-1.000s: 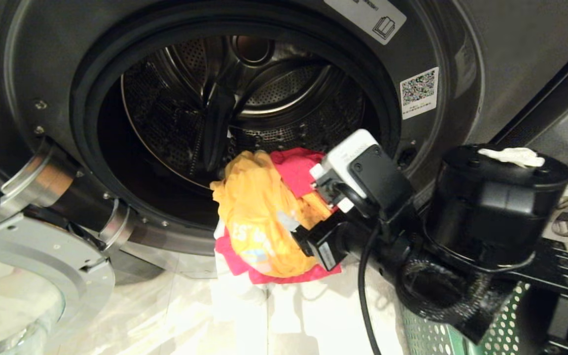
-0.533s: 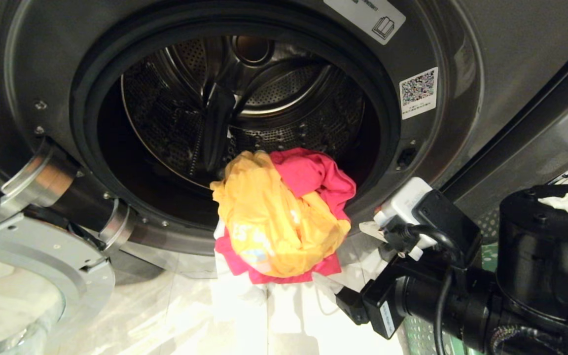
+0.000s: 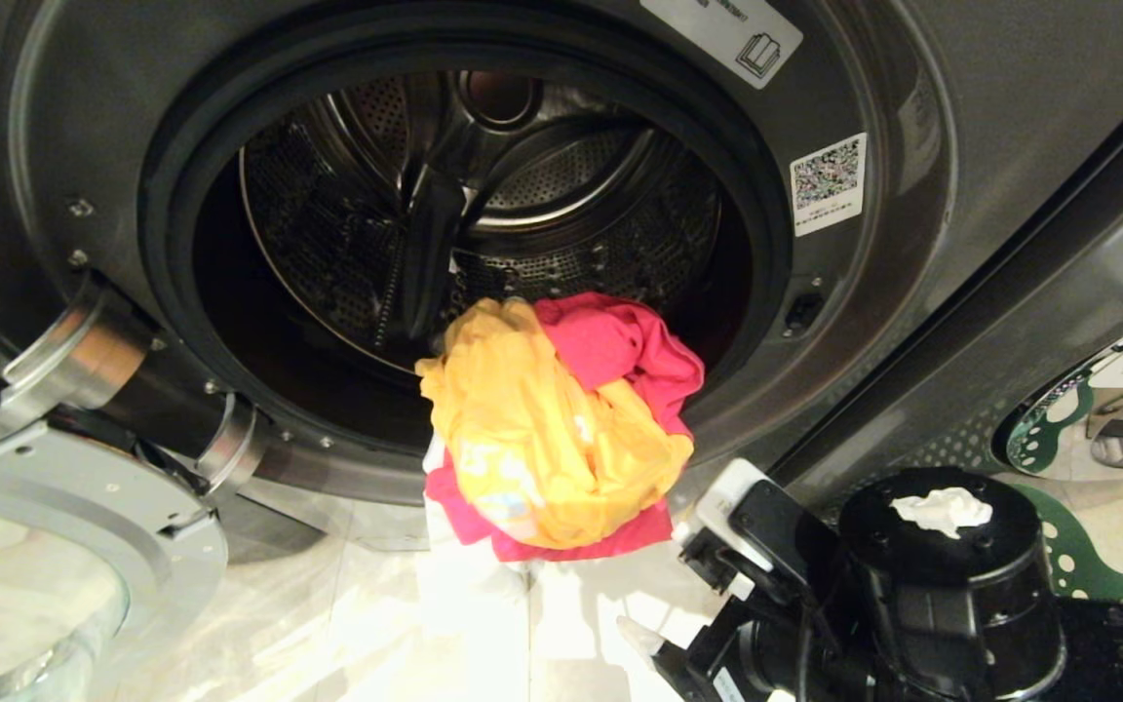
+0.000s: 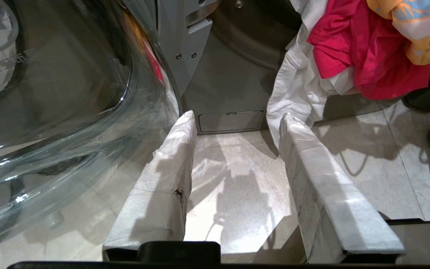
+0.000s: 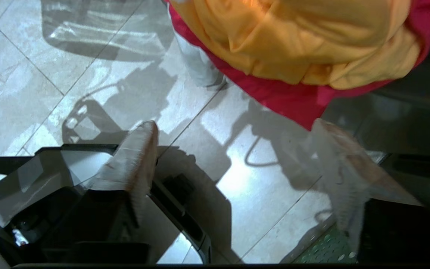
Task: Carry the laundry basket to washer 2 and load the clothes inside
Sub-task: Place the clothes into the washing machine
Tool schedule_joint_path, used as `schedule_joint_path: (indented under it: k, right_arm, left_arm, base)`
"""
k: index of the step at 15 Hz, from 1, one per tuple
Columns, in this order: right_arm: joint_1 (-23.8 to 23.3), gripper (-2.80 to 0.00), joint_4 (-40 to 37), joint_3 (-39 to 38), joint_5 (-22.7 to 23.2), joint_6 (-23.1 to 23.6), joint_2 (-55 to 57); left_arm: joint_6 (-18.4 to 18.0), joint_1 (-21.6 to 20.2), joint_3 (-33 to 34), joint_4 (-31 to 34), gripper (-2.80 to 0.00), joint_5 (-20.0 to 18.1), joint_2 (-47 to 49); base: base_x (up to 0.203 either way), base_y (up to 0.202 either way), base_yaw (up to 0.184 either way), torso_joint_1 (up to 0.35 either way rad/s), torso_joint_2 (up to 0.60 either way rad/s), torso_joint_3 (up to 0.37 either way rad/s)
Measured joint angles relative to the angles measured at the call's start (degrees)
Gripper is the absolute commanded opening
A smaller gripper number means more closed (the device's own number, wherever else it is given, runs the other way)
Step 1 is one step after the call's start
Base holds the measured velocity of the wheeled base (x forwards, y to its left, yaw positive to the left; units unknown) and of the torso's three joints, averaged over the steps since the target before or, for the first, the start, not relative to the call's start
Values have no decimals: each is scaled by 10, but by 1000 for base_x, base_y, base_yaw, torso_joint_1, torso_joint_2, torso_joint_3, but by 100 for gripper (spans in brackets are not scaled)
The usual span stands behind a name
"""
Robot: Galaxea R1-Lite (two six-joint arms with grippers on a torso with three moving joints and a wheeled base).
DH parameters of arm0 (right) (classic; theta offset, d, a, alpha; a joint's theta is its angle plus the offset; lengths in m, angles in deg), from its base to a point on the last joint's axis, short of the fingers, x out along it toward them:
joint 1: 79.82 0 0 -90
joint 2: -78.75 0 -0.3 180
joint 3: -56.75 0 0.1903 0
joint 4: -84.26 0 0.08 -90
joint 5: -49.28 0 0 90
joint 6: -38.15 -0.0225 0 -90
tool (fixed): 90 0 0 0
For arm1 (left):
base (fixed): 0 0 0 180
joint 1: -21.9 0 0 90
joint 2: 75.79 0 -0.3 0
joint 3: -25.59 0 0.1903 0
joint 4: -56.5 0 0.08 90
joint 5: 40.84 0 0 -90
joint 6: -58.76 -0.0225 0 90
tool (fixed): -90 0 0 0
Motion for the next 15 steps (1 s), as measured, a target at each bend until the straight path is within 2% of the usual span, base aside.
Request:
schedule_joint_path:
  k: [2, 6, 9, 12, 15]
  right_arm:
    - [0, -280, 10, -7, 0, -1, 19]
    - [-1, -280, 88, -21, -2, -11, 79]
    - [-1, -280, 100, -24, 0, -12, 126]
    - [-11, -280, 132, 4, 1, -10, 176]
    - [-46, -280, 157, 60, 1, -6, 216]
  left_arm:
    - [0, 0, 0, 0, -280, 0, 0]
    - [2, 0, 0, -1, -280, 1, 0]
    - [2, 0, 0, -1, -280, 1, 0]
    - [2, 0, 0, -1, -280, 1, 0]
    - [2, 0, 0, -1, -280, 1, 0]
  base:
    - [0, 0, 0, 0, 0, 0]
    - [0, 0, 0, 0, 0, 0]
    - [0, 0, 0, 0, 0, 0]
    - [0, 0, 0, 0, 0, 0]
    - [0, 0, 0, 0, 0, 0]
